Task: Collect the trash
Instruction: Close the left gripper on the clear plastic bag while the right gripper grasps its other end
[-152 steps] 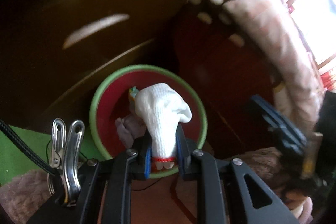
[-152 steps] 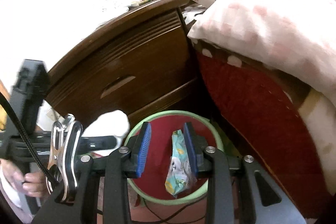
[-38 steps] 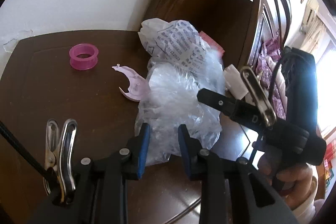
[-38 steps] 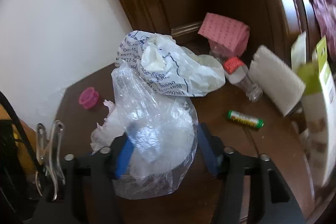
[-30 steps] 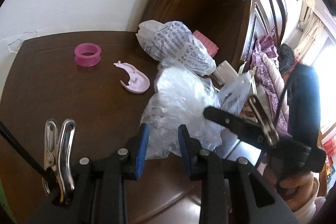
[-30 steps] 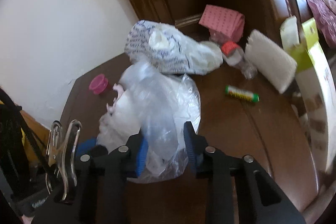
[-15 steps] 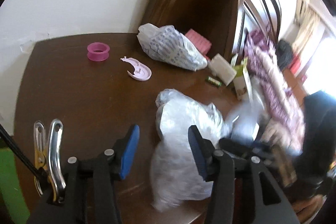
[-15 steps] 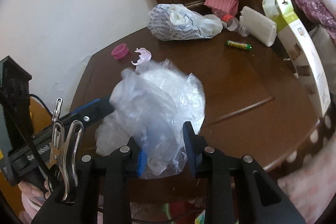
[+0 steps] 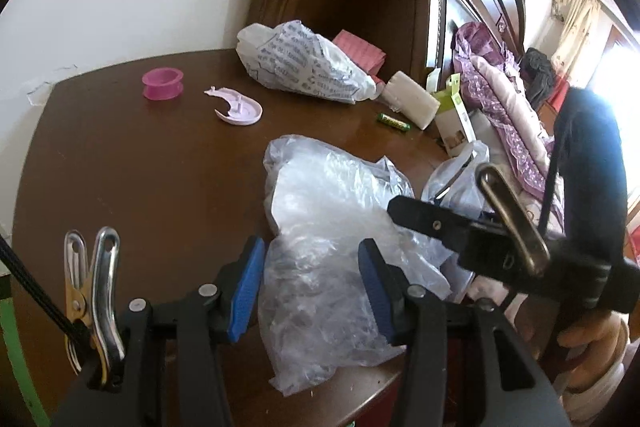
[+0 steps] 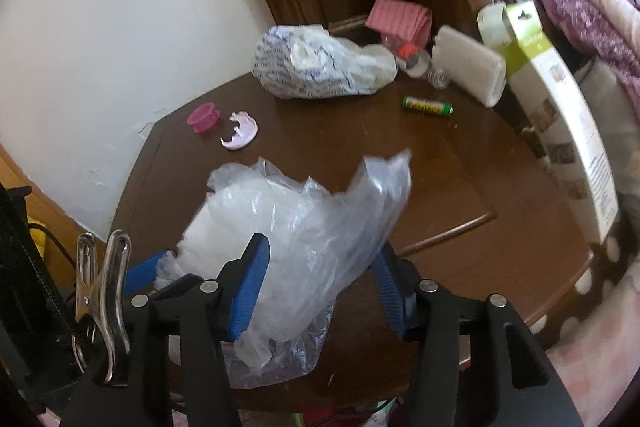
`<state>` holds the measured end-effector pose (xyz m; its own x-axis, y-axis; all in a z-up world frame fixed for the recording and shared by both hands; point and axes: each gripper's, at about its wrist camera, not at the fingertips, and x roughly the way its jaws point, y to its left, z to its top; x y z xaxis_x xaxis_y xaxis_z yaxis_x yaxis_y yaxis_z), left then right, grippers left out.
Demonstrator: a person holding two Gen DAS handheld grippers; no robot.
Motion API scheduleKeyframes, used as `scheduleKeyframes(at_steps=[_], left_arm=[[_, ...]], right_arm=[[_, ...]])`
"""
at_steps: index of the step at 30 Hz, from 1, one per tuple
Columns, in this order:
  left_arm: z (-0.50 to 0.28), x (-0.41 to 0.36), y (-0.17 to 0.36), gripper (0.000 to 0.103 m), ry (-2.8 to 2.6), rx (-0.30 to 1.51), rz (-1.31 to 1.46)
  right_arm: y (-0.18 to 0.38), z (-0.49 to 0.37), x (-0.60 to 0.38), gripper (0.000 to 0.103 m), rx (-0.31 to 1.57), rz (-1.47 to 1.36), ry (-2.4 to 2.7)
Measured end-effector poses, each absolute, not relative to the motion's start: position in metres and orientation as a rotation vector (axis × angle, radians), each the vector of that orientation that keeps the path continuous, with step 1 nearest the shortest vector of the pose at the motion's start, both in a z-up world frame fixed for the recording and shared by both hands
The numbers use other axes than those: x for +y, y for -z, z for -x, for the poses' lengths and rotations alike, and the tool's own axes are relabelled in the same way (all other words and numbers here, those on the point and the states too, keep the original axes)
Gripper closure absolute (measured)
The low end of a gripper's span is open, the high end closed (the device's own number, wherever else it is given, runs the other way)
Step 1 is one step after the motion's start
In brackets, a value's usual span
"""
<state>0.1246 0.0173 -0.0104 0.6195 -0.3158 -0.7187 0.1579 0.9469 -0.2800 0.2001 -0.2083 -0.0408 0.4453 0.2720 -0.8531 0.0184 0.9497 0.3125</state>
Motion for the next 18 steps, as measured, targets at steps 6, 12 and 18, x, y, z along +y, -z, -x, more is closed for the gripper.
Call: scheduleKeyframes(at_steps=[6,12,18], left_arm=[[-0.128,0.013,0.012,0.051,0.286,0.862,0.186],[-0.121,0.009,0.013,0.056,0.270,0.835,0.153],[-0.110,0.012,0.014,0.070,0.288,0.827,0.168]], right_arm=[[0.042,-0.198,-0.208,0.053,1.083,-0.328,-0.197],[0.044,-0.192,-0.204,0.070,1.069,-0.329,-0.215],[0.046,-0.171,-0.215,0.091,1.030,-0.381,-0.216]])
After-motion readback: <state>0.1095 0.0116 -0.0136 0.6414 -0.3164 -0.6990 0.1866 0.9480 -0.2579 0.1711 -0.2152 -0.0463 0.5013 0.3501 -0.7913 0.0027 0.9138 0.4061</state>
